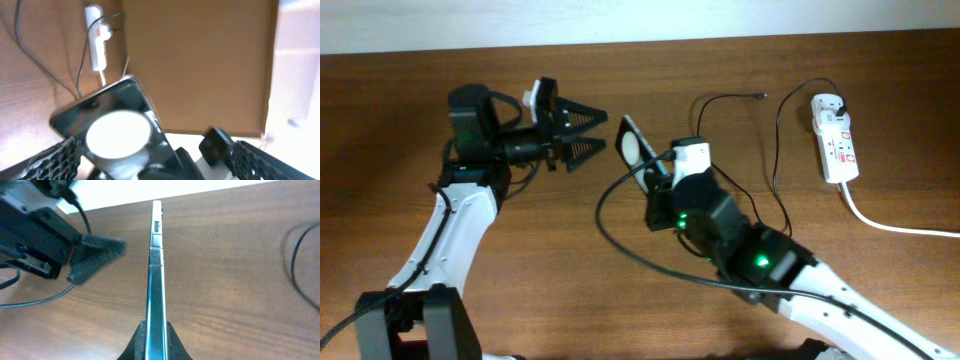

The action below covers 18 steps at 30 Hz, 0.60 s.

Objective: Plug charger to phone and switch on socket

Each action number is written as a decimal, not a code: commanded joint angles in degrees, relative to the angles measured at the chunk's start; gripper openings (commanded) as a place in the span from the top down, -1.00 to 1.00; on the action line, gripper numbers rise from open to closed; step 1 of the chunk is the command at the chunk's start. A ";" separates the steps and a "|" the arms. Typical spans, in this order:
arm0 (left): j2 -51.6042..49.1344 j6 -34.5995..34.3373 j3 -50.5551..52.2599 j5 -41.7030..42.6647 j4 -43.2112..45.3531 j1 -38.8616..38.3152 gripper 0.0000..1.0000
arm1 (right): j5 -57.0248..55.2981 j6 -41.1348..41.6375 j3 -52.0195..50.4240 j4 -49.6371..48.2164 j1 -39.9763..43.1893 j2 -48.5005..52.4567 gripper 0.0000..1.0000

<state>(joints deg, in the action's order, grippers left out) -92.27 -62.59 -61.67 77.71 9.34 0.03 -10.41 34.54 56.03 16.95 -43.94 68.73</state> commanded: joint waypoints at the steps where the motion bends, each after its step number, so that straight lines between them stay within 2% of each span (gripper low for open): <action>1: 7.41 2.62 -0.46 5.22 4.92 3.04 -0.98 | 9.75 3.52 0.83 3.54 4.81 -7.45 0.92; 3: 16.94 9.25 -0.44 5.25 4.90 4.02 -0.98 | 10.27 3.93 0.81 8.04 7.74 -13.22 0.92; 5: 23.93 9.84 -0.44 5.05 4.46 4.15 -0.98 | 10.84 5.57 0.76 13.38 9.07 -18.08 0.92; 7: 33.46 15.02 -0.28 3.76 -6.14 4.15 -0.98 | 11.58 6.47 0.76 18.84 9.09 -21.29 0.92; 9: 39.76 24.35 -0.28 -7.93 -25.86 4.15 -0.98 | 13.70 6.47 0.76 22.51 9.09 -23.43 0.92; 10: 43.10 28.09 -0.28 -19.63 -37.42 4.15 -0.98 | 15.45 6.49 0.76 23.85 9.09 -24.59 0.92; 11: 45.13 28.83 -0.28 -31.56 -46.62 4.15 -0.98 | 16.06 6.49 0.76 24.85 9.09 -25.33 0.92; 12: 45.42 28.87 -0.26 -36.79 -50.49 4.15 -0.98 | 16.04 6.56 0.74 25.64 9.09 -25.68 0.92; 15: 40.70 29.22 2.95 -35.54 -51.45 4.11 -0.98 | 15.76 10.91 -1.62 25.09 9.09 -25.79 0.92; 18: 30.86 29.24 7.17 -25.73 -51.34 4.11 -0.98 | 15.80 12.90 -7.23 15.78 9.09 -25.79 0.92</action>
<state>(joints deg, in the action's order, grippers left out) -55.70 -34.85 -57.41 46.65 -42.02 3.99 4.91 44.86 51.77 37.39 -35.00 43.55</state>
